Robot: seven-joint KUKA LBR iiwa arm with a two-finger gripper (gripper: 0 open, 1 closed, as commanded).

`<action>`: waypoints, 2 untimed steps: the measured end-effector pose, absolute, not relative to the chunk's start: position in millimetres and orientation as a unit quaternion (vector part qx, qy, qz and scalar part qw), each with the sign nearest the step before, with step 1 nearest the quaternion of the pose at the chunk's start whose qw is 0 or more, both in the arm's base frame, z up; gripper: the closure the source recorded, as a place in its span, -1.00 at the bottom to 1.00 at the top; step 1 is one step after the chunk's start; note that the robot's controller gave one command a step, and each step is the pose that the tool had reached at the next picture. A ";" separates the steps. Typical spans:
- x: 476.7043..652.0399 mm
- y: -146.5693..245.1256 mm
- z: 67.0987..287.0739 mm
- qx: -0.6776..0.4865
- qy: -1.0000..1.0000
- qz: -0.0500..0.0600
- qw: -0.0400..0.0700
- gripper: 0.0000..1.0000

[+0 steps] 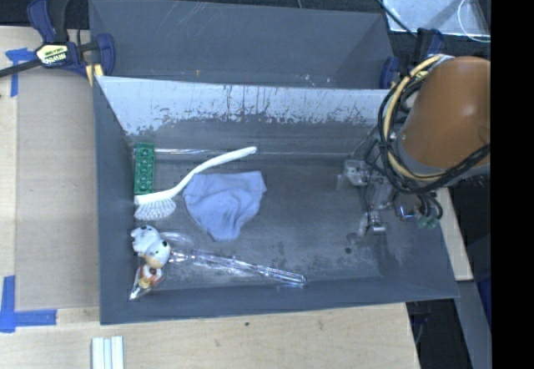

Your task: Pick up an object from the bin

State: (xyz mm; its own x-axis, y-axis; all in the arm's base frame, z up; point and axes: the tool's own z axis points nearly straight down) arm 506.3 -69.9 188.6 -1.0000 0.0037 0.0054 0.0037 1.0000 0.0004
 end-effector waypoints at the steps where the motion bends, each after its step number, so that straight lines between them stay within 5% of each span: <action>1: 508.0 -69.5 193.2 0.000 -1.000 0.000 -0.002 -1.00; 2: 483.6 68.5 70.1 -0.030 -1.000 0.000 0.000 -1.00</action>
Offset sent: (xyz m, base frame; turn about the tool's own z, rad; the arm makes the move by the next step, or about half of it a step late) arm -0.0244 0.1366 -0.1186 0.0566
